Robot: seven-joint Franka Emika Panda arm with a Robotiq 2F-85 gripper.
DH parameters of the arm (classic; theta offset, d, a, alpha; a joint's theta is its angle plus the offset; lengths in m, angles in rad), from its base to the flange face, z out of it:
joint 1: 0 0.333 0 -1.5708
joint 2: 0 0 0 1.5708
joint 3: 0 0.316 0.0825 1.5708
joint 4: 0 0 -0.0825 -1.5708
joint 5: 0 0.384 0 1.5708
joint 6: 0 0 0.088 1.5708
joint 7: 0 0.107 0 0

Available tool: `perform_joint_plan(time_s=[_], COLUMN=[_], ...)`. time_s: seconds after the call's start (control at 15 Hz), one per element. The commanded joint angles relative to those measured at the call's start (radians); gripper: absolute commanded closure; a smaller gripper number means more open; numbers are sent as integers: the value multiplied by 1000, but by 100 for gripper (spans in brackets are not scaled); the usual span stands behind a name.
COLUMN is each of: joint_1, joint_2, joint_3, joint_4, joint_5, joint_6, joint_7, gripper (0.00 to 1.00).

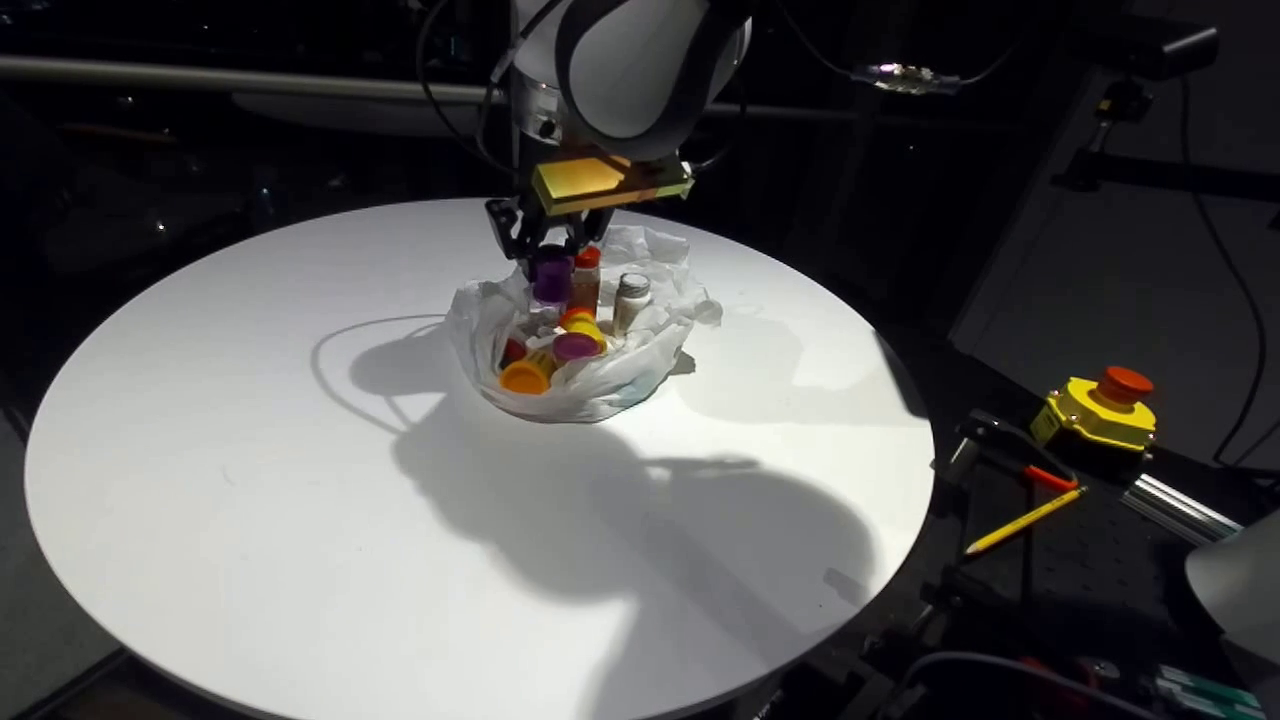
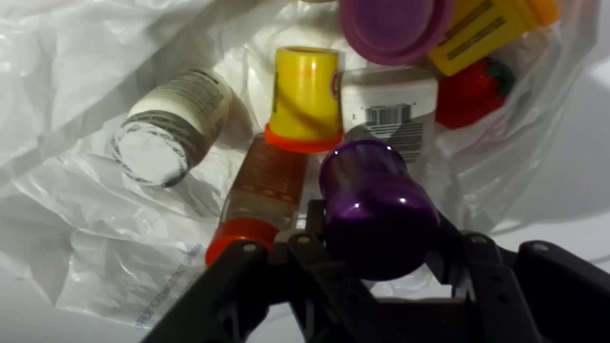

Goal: Pick up the objects from the table and put them on the plastic

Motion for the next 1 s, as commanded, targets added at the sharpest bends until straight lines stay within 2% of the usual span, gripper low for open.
perform_joint_plan(time_s=[0.0,0.07,0.13,0.2,0.47,0.73,0.93], joint_1=[-41,-56,-72,-86,-130,-133,-140], joint_2=[7,2,-14,-23,-112,-316,-463], joint_3=[9,19,33,44,80,67,69], joint_4=[16,9,-6,-13,-90,-286,-447], joint_5=[20,31,46,63,150,177,146], joint_6=[7,14,23,24,36,-12,-66], joint_7=[-28,-36,-47,-59,-81,-67,-61], gripper=[75,75,25,25,0,0,0])
